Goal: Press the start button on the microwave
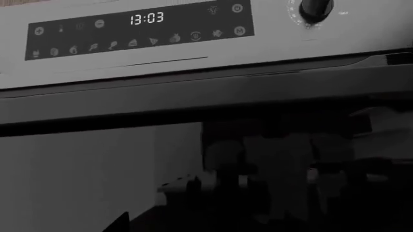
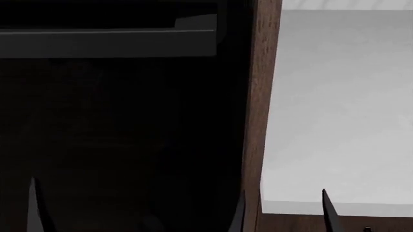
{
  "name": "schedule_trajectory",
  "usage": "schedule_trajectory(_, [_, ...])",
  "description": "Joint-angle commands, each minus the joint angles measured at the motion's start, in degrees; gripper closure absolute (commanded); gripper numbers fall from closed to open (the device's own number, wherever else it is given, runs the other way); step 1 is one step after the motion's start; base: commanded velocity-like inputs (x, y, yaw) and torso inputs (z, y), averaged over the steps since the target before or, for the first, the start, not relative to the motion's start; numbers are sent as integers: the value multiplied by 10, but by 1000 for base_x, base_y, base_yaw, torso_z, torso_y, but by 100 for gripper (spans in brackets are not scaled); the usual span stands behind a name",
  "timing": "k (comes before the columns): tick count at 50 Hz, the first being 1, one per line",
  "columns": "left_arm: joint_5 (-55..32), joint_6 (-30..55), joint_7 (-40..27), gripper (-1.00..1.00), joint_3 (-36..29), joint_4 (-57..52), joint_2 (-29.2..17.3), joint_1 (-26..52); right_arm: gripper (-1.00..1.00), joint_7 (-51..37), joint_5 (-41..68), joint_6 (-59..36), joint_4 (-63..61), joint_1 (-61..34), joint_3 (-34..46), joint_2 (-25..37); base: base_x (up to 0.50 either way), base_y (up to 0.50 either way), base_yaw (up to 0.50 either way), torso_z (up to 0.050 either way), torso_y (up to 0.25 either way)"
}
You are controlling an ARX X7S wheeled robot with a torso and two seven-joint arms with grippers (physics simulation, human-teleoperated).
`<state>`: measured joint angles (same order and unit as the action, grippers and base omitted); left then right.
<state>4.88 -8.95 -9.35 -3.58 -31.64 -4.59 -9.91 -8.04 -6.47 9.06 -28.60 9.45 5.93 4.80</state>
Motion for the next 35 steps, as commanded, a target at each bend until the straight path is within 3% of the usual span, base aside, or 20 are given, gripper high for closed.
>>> schedule_trajectory(1, [-20, -1, 2, -100, 3, -21, 0, 5, -100, 0, 11, 17, -12, -1, -4, 1, 0, 0, 0, 0, 0])
schedule_trajectory(15, [-8, 11, -13, -100, -8, -17, -14, 7, -100, -7, 3, -5, -28, -9, 12, 15, 0, 12, 0, 0, 0])
schedule_trajectory(31, [-10, 11, -30, -100, -14, -19, -26, 3, -100, -27, 4, -1, -28, -3, 18, 25, 0, 393, 0, 0, 0])
schedule_trajectory(35, [-11, 11, -33, -100, -17, -18, -29, 3, -100, -32, 13, 6, -32, -3, 17, 26, 0, 45, 0, 0, 0])
